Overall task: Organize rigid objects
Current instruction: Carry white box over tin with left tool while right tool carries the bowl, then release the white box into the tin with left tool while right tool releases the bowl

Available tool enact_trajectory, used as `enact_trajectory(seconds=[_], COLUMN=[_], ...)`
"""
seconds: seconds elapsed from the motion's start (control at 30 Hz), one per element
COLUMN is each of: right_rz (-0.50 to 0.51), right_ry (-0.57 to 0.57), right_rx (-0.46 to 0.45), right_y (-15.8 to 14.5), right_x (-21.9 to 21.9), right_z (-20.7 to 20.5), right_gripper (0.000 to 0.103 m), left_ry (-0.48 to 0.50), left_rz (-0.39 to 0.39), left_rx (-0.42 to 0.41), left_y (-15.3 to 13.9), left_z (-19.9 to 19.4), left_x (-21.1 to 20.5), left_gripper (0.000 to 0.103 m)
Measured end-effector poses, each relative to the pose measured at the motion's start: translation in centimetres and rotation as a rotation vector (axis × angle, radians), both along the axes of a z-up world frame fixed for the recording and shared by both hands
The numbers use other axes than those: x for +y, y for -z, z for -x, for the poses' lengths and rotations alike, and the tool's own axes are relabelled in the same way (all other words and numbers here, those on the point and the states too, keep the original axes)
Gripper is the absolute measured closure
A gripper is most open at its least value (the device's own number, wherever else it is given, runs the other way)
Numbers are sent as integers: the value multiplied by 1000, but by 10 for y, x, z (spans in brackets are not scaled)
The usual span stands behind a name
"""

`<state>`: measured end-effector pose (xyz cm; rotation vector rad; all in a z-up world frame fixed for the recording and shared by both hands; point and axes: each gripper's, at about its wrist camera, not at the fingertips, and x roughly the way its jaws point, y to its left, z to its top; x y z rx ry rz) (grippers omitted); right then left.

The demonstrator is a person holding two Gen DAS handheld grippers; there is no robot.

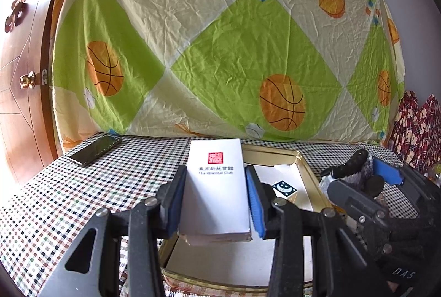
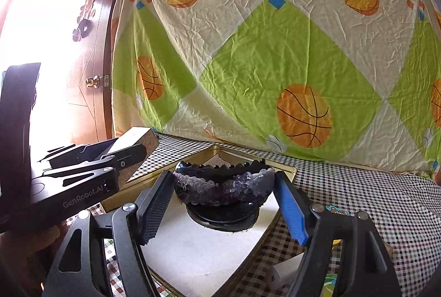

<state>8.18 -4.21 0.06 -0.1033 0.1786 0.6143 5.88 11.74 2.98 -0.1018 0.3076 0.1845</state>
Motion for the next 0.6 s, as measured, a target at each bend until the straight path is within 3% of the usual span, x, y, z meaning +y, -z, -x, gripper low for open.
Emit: enact_trajectory(seconds=[0.37, 0.6], right_rz=[9, 16], right_ry=[-6, -21], right_rx=[65, 167], right_y=[-6, -13], right_x=[2, 3], right_z=[-23, -53], right_gripper=[28, 28], left_ry=[55, 95], left_rz=[-33, -62], left_rx=[119, 197], left_y=[7, 7], left_z=[-30, -48], left_x=[-6, -8], left_gripper=[62, 62])
